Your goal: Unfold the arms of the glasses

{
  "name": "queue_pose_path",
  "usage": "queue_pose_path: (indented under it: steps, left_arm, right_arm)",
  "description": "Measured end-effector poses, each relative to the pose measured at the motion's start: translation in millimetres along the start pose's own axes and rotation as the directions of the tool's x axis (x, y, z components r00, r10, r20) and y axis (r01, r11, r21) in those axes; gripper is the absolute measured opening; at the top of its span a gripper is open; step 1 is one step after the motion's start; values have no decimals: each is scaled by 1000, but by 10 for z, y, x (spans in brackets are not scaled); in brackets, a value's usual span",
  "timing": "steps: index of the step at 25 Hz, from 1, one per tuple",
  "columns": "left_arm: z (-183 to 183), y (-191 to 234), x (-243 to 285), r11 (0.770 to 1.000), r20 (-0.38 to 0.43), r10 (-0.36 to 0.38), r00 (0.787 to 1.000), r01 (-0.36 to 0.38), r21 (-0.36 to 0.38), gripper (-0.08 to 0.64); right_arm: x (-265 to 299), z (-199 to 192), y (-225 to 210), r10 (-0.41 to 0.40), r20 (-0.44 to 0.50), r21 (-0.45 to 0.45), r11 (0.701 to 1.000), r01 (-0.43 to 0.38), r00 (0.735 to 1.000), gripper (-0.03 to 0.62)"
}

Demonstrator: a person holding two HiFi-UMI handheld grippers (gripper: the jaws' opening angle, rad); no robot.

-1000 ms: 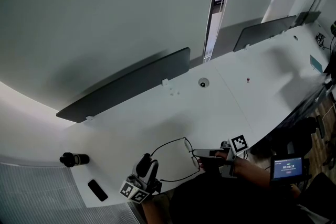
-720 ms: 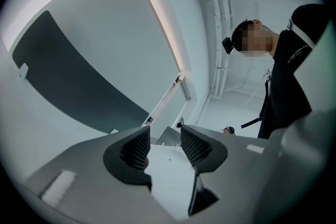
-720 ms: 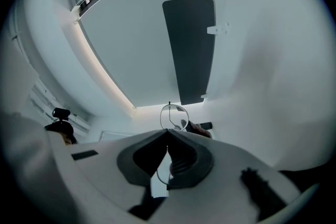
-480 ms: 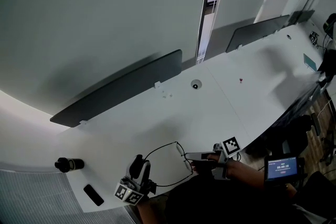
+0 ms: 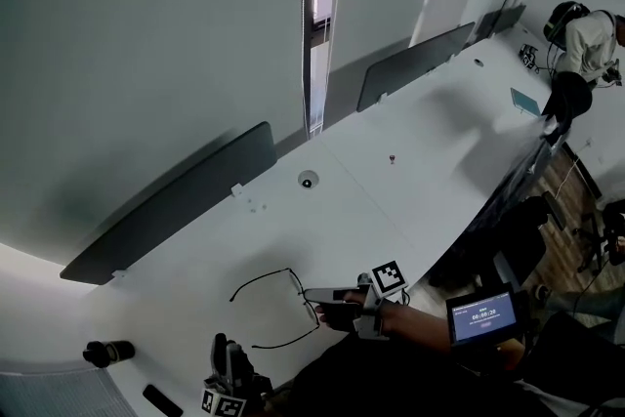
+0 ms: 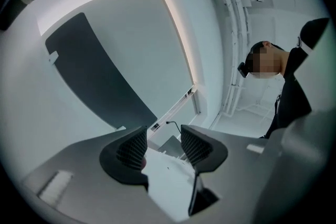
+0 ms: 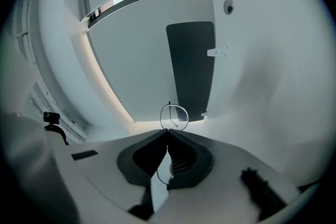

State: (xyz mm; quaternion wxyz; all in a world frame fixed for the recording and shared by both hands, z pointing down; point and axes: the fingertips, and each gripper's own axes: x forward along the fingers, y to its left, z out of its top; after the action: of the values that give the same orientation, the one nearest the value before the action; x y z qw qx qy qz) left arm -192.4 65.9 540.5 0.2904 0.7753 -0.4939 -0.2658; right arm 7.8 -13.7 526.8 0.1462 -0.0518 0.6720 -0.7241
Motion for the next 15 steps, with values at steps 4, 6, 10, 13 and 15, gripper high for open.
queue_pose_path:
  steps: [4,6,10,13,15]
  left_arm:
    - [-226,-90,15,1000,-73,-30,997,30,-8,190]
    - [-271,-98,24,999,-85,-36,996,35,-10,190]
    - [-317,-93,42,999,-92,-41,995,40,-16,190]
    - [-351,-90,56,999,-97,-46,994,44,-21,190]
    - [-379,-91,65,999,-102,-50,994,47,-25,190]
  right_arm:
    - [17,3,43,14,-14,-18,1000,-14,1000,9]
    - [30,-36,54,21,-27,-22,1000,-22,999,9]
    - [53,-83,66,28,-37,-21,999,-28,999,9]
    - [47,-80,66,26,-41,-43,999,-28,999,9]
    - [37,-89,76,23,-49,-68,997,-27,999,9]
